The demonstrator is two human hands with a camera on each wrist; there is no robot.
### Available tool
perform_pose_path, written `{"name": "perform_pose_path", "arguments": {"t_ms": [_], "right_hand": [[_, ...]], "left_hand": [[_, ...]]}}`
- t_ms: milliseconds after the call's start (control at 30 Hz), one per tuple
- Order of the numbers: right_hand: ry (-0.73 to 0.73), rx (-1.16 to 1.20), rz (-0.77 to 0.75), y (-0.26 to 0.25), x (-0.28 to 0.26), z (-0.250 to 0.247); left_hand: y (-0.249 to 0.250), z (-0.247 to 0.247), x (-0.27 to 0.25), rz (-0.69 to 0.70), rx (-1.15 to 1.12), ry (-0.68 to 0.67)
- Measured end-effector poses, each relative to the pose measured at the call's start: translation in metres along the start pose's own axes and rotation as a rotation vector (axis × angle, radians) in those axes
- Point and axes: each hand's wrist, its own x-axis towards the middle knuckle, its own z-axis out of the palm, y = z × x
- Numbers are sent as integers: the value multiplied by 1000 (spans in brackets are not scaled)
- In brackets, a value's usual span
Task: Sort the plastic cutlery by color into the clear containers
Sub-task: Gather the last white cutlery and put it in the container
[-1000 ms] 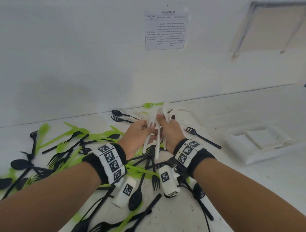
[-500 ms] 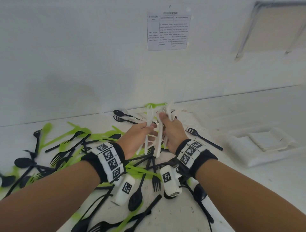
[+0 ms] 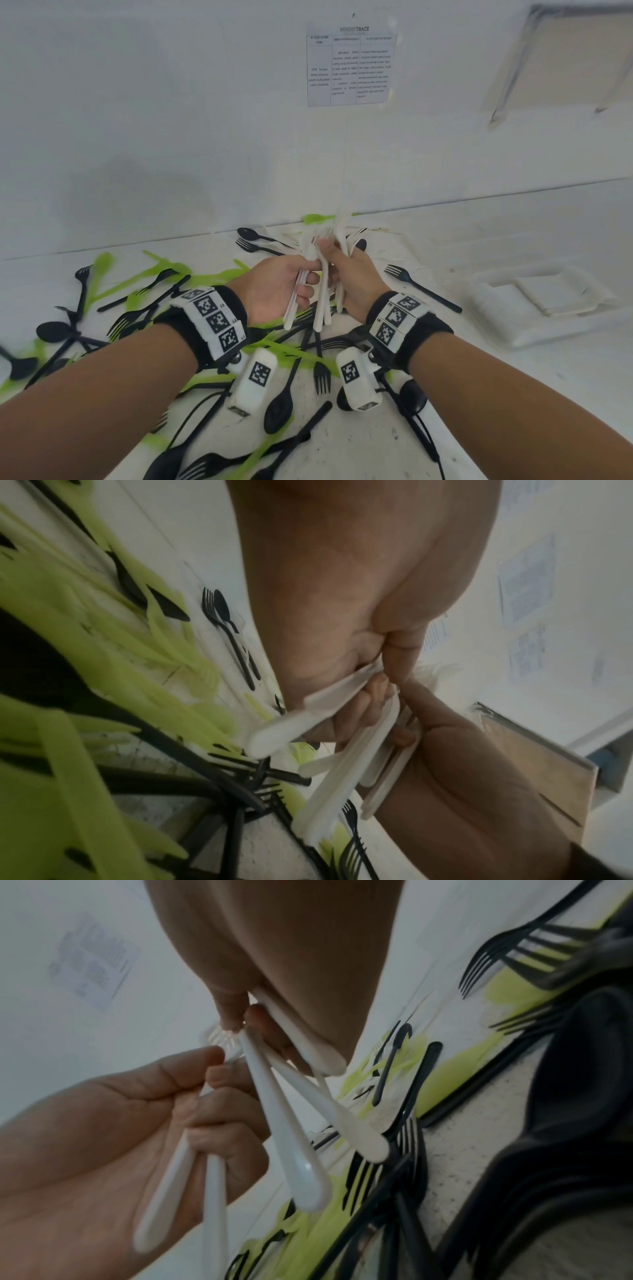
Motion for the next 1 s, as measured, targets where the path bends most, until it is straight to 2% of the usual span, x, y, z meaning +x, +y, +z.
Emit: {"name": "perform_pose_path", "arguments": {"t_ms": [200, 300, 467, 633, 733, 833, 933, 1000], "right_hand": [[-21, 20, 13, 5, -2, 1], [20, 25, 3, 9, -1, 2], [175, -30, -49, 11, 5, 0], [256, -63, -74, 11, 6, -4], [309, 6, -47, 12, 6, -3], [239, 72, -29, 12, 3, 3], [136, 81, -9, 12, 0, 12], [117, 64, -3, 12, 0, 14]], "left_hand": [[-4, 0, 2, -9, 19, 11], [-7, 0, 3, 8, -15, 35], [-15, 7, 9, 258, 175, 279], [-16, 4, 8, 367, 378, 414], [-16, 4, 9, 431, 356, 487], [-16, 5, 9, 429, 290, 442], [-16, 11, 5, 442, 331, 384], [-15, 12, 0, 418, 322, 349]]}}
